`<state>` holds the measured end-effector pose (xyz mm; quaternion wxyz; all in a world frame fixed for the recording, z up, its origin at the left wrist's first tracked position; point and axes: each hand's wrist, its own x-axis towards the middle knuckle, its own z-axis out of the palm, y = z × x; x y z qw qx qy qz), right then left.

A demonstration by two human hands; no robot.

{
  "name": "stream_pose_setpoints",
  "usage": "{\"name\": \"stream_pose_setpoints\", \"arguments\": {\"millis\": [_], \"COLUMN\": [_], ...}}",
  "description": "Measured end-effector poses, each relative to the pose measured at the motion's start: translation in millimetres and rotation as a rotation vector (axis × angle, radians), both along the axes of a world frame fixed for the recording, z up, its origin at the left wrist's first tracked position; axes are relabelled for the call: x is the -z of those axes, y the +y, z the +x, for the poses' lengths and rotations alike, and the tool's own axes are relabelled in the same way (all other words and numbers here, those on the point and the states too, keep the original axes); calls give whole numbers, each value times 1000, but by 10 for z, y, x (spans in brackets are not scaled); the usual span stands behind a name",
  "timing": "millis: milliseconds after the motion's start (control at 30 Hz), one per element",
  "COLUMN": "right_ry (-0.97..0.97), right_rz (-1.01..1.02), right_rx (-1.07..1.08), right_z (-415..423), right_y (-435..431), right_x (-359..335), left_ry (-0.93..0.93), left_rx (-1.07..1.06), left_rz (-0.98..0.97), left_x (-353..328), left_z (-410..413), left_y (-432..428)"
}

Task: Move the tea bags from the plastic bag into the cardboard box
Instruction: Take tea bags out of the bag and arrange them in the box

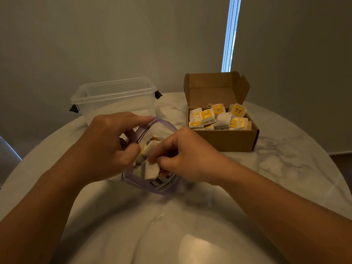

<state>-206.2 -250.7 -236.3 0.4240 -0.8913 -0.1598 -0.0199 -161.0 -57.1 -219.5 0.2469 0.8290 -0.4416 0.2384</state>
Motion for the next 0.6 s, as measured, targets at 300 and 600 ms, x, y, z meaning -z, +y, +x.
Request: {"name": "stream_pose_setpoints", "arguments": {"millis": [300, 600], "right_ry": [-291, -161], "right_rz": [-173, 37], "right_rx": [-53, -106], "right_z": [-58, -8], "right_y": [-65, -436], "right_x": [-96, -293], "left_ry": [2, 8], "left_rx": [5, -28], "left_rz": [-8, -7], "left_x": [-6, 19], "left_z": [-3, -7], "left_y": [-2, -4]}}
